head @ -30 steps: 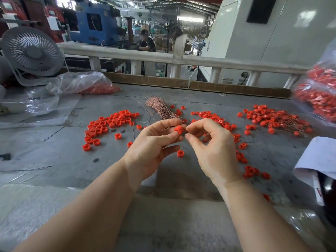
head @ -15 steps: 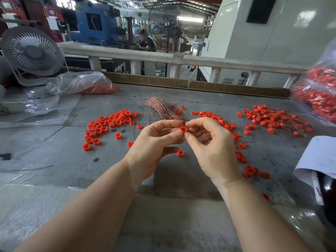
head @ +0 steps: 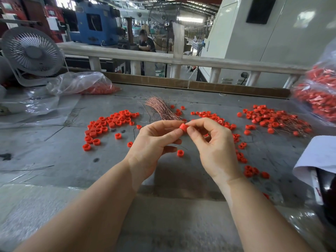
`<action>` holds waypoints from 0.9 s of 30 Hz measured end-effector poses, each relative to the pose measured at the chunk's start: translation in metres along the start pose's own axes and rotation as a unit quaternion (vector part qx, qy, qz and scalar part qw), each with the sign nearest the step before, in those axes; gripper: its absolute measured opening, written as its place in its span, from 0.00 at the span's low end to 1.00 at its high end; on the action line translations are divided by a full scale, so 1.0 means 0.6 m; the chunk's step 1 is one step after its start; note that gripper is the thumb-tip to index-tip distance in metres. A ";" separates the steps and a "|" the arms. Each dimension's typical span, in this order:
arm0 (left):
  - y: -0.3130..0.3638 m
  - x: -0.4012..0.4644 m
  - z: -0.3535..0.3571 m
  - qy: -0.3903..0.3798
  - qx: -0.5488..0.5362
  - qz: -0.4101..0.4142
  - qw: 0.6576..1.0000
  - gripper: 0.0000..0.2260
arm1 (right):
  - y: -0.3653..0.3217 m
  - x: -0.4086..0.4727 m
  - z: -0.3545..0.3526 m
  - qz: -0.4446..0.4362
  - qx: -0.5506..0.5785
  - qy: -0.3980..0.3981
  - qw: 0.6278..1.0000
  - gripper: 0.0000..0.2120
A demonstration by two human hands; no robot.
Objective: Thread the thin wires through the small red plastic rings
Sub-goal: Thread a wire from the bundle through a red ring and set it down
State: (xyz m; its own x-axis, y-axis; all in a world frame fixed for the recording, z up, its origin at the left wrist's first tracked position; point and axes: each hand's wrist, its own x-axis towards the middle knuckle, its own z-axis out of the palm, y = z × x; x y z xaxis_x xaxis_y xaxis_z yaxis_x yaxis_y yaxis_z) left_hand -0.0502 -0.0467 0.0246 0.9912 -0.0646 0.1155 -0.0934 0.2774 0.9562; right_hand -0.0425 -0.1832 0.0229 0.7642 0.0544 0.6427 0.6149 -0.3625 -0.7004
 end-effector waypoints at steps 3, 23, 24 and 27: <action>0.001 -0.001 0.000 0.002 0.002 0.004 1.000 0.07 | 0.000 0.000 0.001 0.001 -0.001 -0.001 1.000 0.06; -0.010 0.006 -0.002 0.023 0.062 0.013 0.998 0.03 | 0.012 -0.002 0.003 0.024 -0.043 -0.002 0.999 0.05; -0.010 0.006 -0.002 0.024 0.065 0.014 0.998 0.03 | 0.012 -0.002 0.003 0.025 -0.046 -0.002 0.999 0.05; -0.012 0.006 -0.003 0.026 0.075 0.017 0.997 0.03 | 0.012 -0.004 0.004 0.031 -0.060 -0.004 0.998 0.05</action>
State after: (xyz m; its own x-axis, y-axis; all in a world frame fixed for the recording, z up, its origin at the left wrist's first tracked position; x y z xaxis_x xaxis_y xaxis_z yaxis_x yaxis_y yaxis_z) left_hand -0.0457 -0.0472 0.0179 0.9903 -0.0057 0.1389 -0.1370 0.1326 0.9817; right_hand -0.0392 -0.1837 0.0155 0.8020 0.0363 0.5963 0.5389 -0.4746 -0.6959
